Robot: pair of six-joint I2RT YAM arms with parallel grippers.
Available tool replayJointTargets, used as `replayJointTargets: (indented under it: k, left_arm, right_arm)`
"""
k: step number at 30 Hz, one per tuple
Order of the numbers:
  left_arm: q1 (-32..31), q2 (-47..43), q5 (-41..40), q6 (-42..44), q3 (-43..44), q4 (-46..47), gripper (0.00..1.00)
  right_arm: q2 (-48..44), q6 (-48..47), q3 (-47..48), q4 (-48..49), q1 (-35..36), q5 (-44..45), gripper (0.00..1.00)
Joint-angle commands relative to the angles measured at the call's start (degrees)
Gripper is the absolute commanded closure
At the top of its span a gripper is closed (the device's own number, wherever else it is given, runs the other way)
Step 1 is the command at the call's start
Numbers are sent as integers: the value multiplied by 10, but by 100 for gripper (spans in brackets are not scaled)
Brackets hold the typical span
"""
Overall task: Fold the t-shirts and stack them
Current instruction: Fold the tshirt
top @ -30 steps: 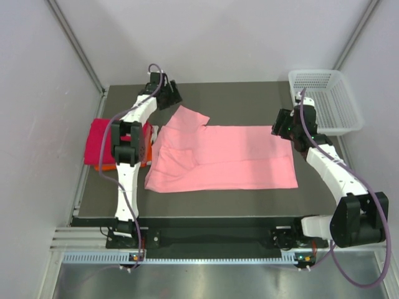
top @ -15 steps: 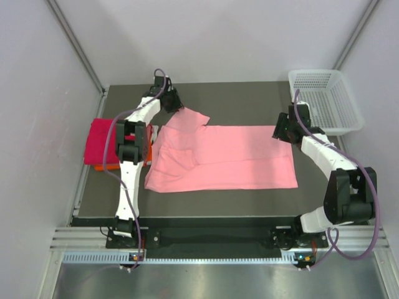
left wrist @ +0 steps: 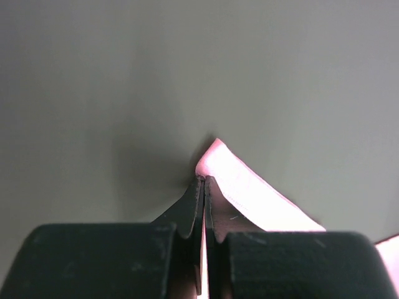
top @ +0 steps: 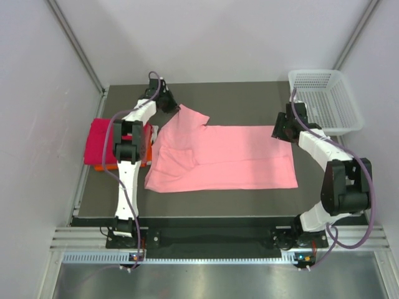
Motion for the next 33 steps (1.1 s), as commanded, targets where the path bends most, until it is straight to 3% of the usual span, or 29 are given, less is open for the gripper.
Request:
replayJointTargets:
  k: [1, 14, 25, 33]
  left_arm:
    - [35, -32, 2, -15, -15, 24, 100]
    - [57, -25, 0, -14, -22, 32, 100]
    - [59, -32, -10, 1, -29, 28, 100]
    - [66, -44, -16, 2, -46, 30, 100]
  right_arm:
    - [15, -2, 39, 9, -4, 14, 51]
    - [130, -2, 138, -13, 0, 77, 48]
    - [268, 5, 262, -52, -19, 76, 47]
    - [310, 4, 308, -70, -29, 87, 46]
